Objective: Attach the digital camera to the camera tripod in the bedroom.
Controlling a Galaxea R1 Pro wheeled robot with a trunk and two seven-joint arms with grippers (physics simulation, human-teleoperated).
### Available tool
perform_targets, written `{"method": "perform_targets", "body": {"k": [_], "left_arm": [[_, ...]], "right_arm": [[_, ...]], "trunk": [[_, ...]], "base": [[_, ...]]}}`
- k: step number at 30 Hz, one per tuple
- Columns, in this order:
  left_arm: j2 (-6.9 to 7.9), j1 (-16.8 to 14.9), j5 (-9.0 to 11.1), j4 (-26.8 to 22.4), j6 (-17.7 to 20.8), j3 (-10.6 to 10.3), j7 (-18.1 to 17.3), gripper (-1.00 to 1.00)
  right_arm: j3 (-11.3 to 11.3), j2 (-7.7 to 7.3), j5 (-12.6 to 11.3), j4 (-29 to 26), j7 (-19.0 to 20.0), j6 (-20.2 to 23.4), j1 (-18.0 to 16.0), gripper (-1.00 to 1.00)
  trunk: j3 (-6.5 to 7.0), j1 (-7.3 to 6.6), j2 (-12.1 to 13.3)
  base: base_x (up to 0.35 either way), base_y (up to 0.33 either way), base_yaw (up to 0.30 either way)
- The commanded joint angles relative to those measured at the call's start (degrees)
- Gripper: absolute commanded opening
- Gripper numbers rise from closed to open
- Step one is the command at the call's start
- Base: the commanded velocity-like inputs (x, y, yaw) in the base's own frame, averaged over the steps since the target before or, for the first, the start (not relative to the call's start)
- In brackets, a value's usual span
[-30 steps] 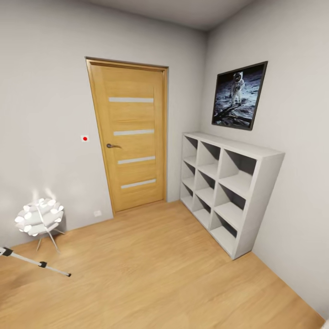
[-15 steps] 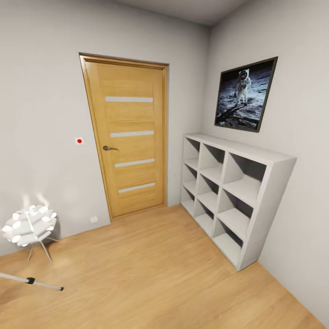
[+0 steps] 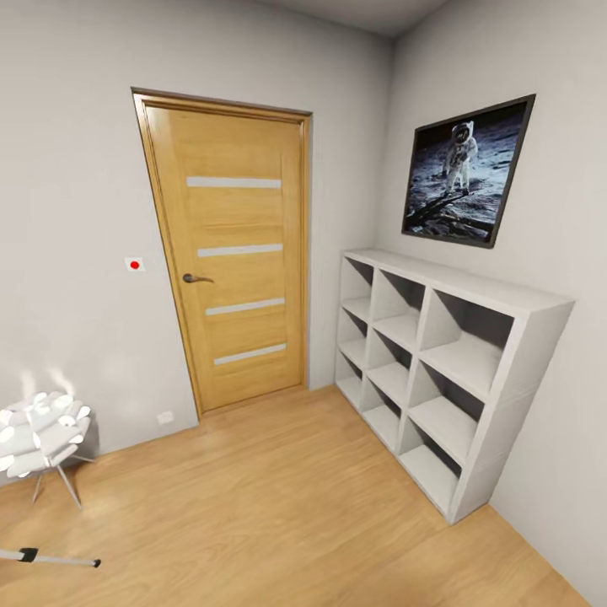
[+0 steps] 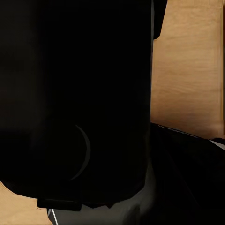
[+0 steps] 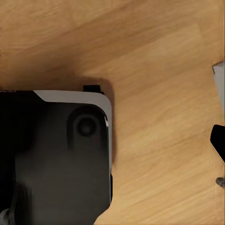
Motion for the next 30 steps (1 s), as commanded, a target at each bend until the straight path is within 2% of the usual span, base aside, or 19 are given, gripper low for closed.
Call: {"method": "perform_targets", "body": {"k": [1, 30], "left_arm": [[0.00, -0.02, 0.46, 0.07, -0.15, -0.48, -0.29, -1.00], [0.00, -0.02, 0.46, 0.07, -0.15, -0.48, -0.29, -1.00]], "right_arm": [[-0.33, 0.00, 0.48, 0.19, -0.18, -0.31, -0.07, 1.00], [-0.33, -0.01, 0.48, 0.21, -0.18, -0.25, -0.06, 1.00]], "trunk": [[-0.02, 0.05, -0.03], [-0.02, 0.05, -0.03]], "base": [[0.320, 0.000, 0.000], [0.320, 0.000, 0.000]]}}
